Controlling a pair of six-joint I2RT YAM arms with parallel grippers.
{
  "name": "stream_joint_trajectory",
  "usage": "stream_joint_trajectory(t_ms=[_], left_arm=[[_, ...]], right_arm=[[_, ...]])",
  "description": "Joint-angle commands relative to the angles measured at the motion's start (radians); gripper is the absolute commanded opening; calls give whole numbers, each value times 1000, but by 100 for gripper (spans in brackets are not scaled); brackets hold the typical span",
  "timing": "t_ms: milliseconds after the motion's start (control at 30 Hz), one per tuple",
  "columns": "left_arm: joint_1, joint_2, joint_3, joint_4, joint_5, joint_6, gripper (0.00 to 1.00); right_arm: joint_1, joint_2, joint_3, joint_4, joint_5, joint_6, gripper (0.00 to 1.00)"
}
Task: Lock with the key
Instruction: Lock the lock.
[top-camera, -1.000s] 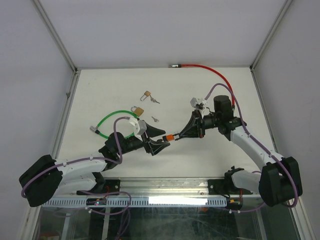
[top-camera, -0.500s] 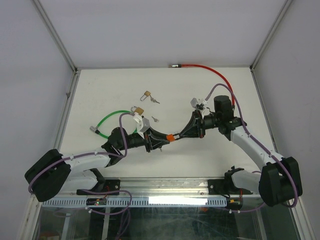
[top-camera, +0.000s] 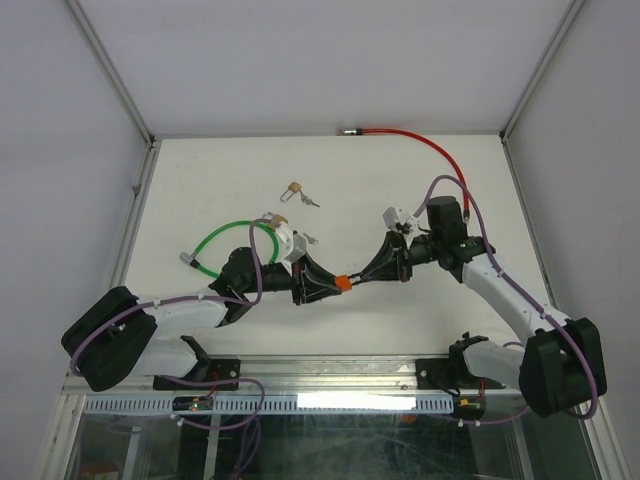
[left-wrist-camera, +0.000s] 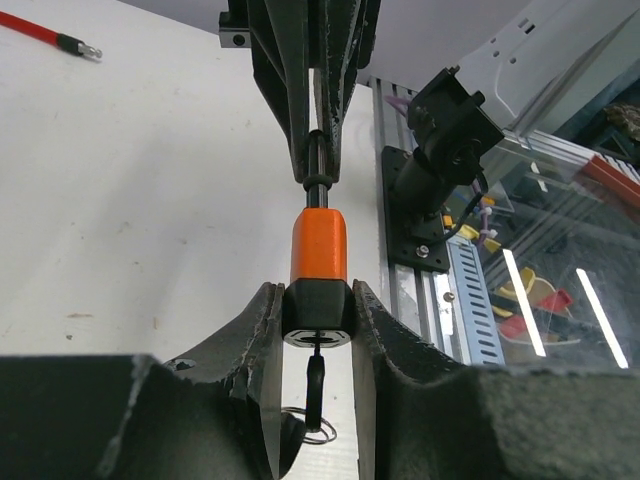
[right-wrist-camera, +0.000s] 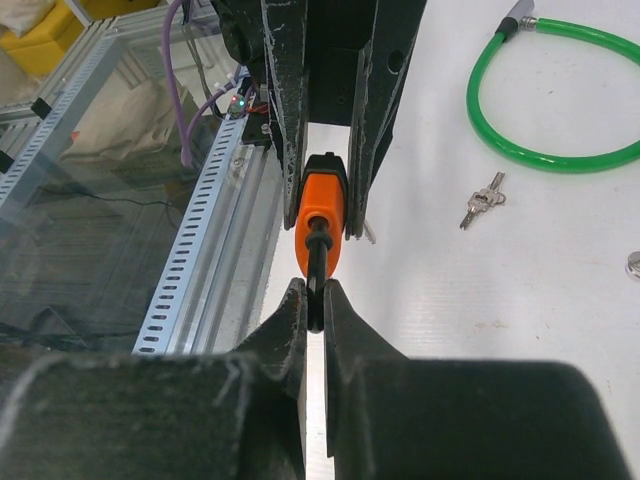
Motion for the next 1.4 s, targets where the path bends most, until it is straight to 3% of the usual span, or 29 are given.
stream_joint_trajectory(t_ms=[0,467,667,933,1367], left_arm=[[-5,27,61,105,56,-21,0],[-4,39,52,130,-174,108,0],[18,49,39,239,-185,130,0],[19,124,72,324,-162,114,0],[33,201,-1,504,-264,229,0]], right_arm=[[46,-21,9,24,-48,-83,0],[160,92,25,-54,51,-166,0],[203,167,63,-140,133,-236,0],[267,227,89,-150,199,-195,0],[388,428,184,-381,313,-374,0]])
